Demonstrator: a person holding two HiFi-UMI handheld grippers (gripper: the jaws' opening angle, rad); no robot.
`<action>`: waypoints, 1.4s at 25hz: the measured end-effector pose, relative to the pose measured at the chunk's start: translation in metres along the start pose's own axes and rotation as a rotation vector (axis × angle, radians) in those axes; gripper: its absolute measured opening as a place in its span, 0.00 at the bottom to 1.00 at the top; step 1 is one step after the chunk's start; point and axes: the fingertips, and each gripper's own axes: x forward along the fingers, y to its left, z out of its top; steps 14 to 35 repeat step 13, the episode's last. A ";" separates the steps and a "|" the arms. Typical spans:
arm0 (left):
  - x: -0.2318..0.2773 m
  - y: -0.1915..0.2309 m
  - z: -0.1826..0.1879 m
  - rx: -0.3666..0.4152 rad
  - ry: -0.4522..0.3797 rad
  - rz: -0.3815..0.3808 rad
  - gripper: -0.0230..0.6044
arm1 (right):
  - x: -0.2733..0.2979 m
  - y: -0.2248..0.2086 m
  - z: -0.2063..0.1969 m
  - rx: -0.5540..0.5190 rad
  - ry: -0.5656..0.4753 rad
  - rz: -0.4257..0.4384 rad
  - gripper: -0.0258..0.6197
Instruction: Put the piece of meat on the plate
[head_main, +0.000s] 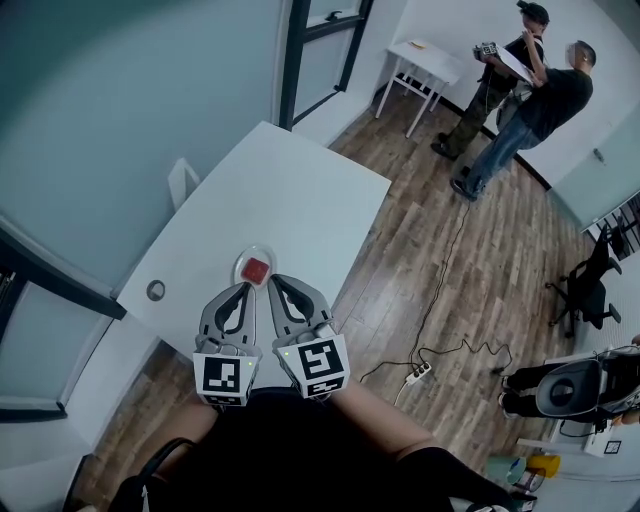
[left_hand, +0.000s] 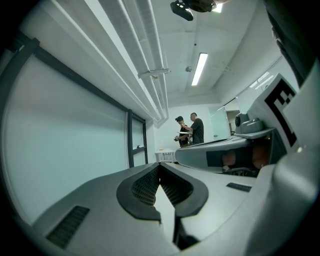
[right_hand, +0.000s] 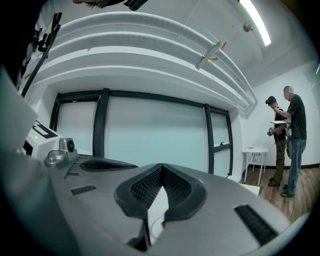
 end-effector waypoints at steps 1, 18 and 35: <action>0.000 -0.001 0.002 -0.003 -0.002 -0.002 0.04 | -0.001 0.000 0.001 -0.002 -0.002 0.000 0.04; -0.003 -0.004 0.010 -0.027 -0.003 -0.004 0.04 | -0.004 0.002 0.003 -0.019 -0.008 -0.002 0.04; -0.003 -0.004 0.010 -0.027 -0.003 -0.004 0.04 | -0.004 0.002 0.003 -0.019 -0.008 -0.002 0.04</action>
